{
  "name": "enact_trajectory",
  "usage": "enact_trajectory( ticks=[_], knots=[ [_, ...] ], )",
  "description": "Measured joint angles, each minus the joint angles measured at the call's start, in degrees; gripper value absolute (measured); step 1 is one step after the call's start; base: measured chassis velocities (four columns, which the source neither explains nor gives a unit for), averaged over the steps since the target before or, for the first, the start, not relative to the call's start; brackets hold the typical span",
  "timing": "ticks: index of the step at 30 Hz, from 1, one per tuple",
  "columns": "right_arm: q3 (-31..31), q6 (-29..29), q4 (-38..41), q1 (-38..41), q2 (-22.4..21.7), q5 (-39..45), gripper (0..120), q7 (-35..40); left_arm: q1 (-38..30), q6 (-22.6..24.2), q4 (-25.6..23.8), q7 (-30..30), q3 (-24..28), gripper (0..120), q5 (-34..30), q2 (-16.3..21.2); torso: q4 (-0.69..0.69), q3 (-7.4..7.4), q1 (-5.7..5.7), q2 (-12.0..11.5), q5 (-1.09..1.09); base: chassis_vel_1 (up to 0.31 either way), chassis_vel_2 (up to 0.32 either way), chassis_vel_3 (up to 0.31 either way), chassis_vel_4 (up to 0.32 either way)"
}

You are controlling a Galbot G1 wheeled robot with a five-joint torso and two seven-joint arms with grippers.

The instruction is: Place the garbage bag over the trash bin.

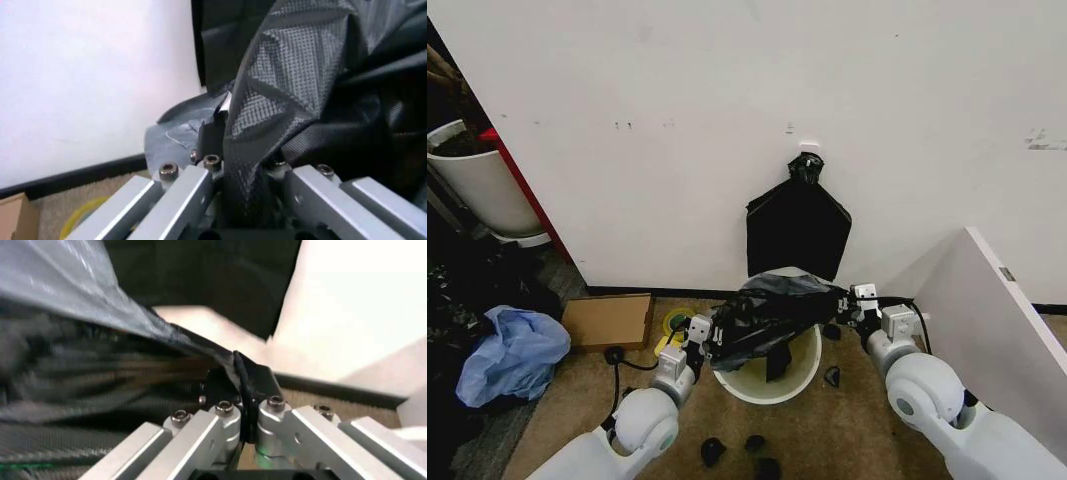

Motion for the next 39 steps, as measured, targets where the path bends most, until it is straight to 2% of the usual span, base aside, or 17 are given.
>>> enact_trajectory(
  ticks=[6,13,18,26,33,39],
  knots=[
    [1.2,-0.4,0.0,-3.7,-0.7,0.4,0,-2.9,1.4,-5.4,-0.4,3.2,-1.7,1,-2.5,-0.2,-0.01,0.00,0.00,0.0,-0.01,0.000,0.000,0.000,0.000],
    [2.3,0.6,1.0,-7.0,-1.3,-0.4,0,-7.3,3.8,-5.6,-2.2,2.6,-4.6,1,-8.9,-0.5,0.02,0.00,0.00,0.0,0.00,0.000,0.000,0.000,0.000],
    [4.8,5.1,2.2,-12.6,-1.2,-3.2,0,-13.2,3.7,-2.4,-3.7,-1.7,-5.9,1,-18.0,-1.4,-0.01,0.00,0.00,0.0,-0.01,0.000,0.000,0.000,0.000],
    [4.7,9.8,3.4,-17.4,0.1,-6.5,0,-17.1,2.0,1.0,-5.5,-4.9,-7.1,1,-25.4,-2.1,0.00,0.00,0.00,0.0,0.00,0.000,0.000,0.000,0.000],
    [3.6,12.9,3.2,-19.7,1.0,-8.7,0,-19.9,2.1,2.1,-6.7,-5.9,-8.2,1,-29.1,-2.2,0.00,0.00,0.00,0.0,0.00,0.000,0.000,0.000,0.000],
    [1.9,15.5,2.2,-19.5,1.6,-11.6,0,-18.4,2.3,3.0,-7.2,-6.2,-8.6,1,-30.1,-1.8,0.01,0.00,0.00,0.0,0.00,0.000,0.000,0.000,0.000]
  ],
)
